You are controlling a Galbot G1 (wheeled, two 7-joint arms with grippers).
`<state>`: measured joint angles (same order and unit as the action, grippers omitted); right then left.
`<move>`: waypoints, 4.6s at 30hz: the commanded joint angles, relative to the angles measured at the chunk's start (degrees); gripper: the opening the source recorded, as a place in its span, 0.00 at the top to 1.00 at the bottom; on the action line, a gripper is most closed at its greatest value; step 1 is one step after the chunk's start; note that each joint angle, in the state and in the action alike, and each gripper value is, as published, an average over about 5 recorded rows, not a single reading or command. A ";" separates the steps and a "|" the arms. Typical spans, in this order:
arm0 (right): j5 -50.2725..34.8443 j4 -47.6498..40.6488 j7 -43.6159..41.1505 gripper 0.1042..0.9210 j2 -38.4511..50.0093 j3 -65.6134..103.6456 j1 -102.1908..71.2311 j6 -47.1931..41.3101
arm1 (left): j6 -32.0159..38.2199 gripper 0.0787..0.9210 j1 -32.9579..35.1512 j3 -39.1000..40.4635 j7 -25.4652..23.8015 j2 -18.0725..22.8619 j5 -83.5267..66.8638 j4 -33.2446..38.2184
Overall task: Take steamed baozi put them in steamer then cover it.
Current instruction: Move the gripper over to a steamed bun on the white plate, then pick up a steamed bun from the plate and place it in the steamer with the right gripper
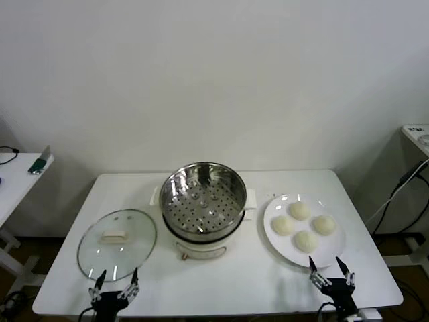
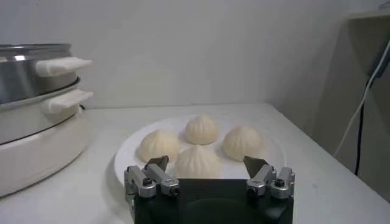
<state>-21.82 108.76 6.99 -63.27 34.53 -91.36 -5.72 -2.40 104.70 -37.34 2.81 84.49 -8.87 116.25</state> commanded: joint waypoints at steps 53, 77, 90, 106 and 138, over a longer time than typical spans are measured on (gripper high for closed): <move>20.73 -57.76 -67.95 0.12 12.27 -93.71 100.51 -6.27 | 1.08 0.12 0.87 1.40 -0.64 0.51 0.92 1.83; 25.77 -61.87 -63.99 0.17 9.88 -82.38 92.76 -6.91 | 1.42 0.12 0.36 1.88 -0.44 0.77 1.68 0.96; 20.73 -58.89 -67.09 0.33 11.72 -86.65 98.21 -6.00 | 1.46 0.12 0.45 1.97 -0.42 0.77 1.90 1.13; 3.44 -36.29 -68.21 0.33 5.41 -117.59 144.44 17.36 | 1.31 0.12 0.47 1.87 -0.38 0.55 2.00 2.13; 43.28 -57.46 -53.39 0.33 -18.16 -109.82 117.64 40.32 | 1.18 0.12 0.17 1.72 -0.24 0.73 2.35 2.24</move>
<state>15.34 58.46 -48.12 -77.84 -76.77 30.10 31.34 -1.25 104.88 -35.61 2.57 85.25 -6.45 118.58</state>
